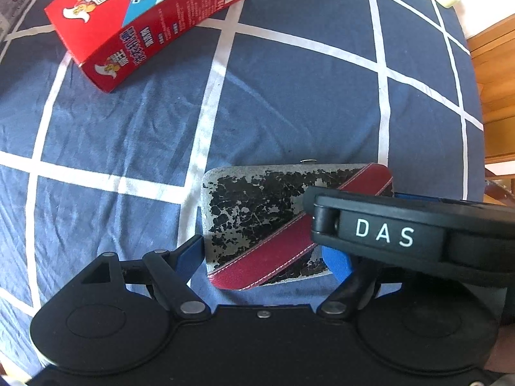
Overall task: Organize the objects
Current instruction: 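Lift and carry the grey-black case with the right tool toward the box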
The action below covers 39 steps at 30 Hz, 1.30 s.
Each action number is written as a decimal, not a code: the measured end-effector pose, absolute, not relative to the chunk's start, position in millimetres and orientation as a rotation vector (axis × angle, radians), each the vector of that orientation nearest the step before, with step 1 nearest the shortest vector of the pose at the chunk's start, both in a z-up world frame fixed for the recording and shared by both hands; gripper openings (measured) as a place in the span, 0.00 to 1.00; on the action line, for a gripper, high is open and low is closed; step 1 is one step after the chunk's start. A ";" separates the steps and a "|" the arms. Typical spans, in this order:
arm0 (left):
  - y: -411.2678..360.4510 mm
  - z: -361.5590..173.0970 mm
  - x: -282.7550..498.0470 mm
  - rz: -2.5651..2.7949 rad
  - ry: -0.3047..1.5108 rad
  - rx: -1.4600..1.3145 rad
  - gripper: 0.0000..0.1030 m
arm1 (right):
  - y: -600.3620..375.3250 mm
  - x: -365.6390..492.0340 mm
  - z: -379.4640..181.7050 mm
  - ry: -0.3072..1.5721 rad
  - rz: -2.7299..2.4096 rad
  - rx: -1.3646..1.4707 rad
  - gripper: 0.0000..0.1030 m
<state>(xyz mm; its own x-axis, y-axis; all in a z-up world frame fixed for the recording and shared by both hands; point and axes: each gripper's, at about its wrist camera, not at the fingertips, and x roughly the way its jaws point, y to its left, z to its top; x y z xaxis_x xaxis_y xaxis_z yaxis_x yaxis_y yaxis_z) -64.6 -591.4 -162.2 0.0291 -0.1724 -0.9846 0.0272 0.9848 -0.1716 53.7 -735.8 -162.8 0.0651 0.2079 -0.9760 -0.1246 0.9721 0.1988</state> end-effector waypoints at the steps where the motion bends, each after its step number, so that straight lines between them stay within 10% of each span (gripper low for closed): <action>1: -591.1 -161.5 -65.9 -0.152 1.534 -0.116 0.76 | -735.8 52.6 -163.1 1.486 0.255 0.071 0.80; 39: -468.1 -73.3 -76.4 0.016 1.341 -0.156 0.76 | -612.1 25.2 -86.3 1.292 0.492 -0.015 0.80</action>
